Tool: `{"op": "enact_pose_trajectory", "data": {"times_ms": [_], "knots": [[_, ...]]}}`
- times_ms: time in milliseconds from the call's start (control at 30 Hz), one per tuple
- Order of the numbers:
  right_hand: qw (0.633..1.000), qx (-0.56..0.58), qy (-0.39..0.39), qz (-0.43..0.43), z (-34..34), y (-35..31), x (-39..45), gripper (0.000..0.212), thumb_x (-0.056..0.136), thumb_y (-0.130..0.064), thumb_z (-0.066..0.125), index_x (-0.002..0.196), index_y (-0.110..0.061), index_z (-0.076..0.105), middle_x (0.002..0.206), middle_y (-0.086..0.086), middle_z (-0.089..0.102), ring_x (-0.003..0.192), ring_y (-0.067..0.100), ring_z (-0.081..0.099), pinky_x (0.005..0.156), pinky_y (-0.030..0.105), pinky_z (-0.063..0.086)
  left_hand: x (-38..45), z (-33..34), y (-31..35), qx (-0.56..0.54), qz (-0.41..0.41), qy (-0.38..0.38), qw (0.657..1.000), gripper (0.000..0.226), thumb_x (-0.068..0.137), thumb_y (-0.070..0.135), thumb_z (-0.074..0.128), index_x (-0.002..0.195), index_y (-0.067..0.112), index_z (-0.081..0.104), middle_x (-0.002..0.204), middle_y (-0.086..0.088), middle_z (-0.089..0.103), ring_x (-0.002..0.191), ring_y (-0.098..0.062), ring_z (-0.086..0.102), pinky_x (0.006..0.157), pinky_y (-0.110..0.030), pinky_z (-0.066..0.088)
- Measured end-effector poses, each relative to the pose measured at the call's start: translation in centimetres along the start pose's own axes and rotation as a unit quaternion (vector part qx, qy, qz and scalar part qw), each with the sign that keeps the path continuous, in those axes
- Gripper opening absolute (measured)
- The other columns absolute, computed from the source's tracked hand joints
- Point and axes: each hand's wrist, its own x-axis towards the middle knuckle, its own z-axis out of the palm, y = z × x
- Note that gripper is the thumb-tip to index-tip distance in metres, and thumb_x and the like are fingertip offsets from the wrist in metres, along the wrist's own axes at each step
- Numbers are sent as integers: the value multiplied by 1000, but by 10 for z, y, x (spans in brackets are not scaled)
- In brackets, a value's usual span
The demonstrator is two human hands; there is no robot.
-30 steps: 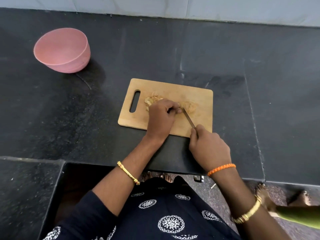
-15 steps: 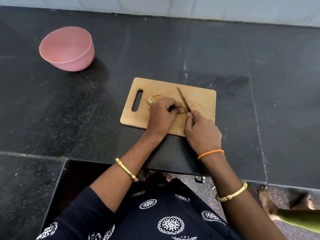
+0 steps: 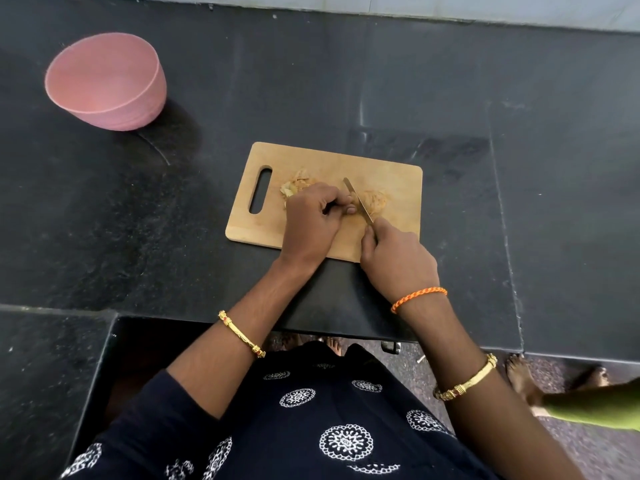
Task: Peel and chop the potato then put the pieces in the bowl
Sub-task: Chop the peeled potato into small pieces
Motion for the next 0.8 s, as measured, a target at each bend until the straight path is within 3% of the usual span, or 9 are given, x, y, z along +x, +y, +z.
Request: {"op": "enact_pose_trajectory", "data": {"times_ms": [200, 467, 567, 700, 800], "knots": [[1000, -6, -3, 9, 2, 11, -18, 22, 100, -35, 28, 87, -19, 34, 59, -1, 35, 65, 29, 42, 57, 32, 33, -6, 3, 4, 16, 21, -4, 1000, 12, 74, -6, 68, 79, 4, 72, 76, -4, 70, 78, -7, 62, 74, -15, 50], [996, -42, 76, 20, 11, 11, -25, 24, 100, -37, 30, 86, -19, 38, 56, 0, 31, 58, 29, 37, 51, 31, 26, -10, 5, -1, 45, 61, -7, 997, 10, 78, -3, 68, 83, 5, 72, 81, -4, 70, 80, -10, 63, 76, -13, 48], [993, -59, 100, 22, 13, 9, -23, 24, 100, -38, 30, 87, -19, 38, 54, -2, 29, 55, 29, 36, 46, 30, 20, -11, 9, -3, 57, 65, 10, 996, 9, 80, -1, 67, 86, 4, 72, 85, -5, 70, 83, -12, 63, 77, -20, 51], [990, -65, 123, 11, 9, 8, -7, 27, 100, -37, 30, 95, -16, 45, 64, 10, 54, 63, 38, 53, 50, 31, 23, -2, 15, -5, 68, 58, 38, 995, 7, 80, -1, 67, 84, 4, 71, 85, -7, 69, 84, -16, 64, 76, -26, 52], [988, -72, 138, 7, 6, 7, 7, 29, 100, -36, 30, 100, -14, 49, 71, 14, 59, 63, 37, 51, 50, 31, 20, 12, 19, -4, 68, 54, 40, 995, 5, 80, 1, 68, 83, 4, 70, 84, -6, 69, 82, -17, 64, 74, -30, 52]]}}
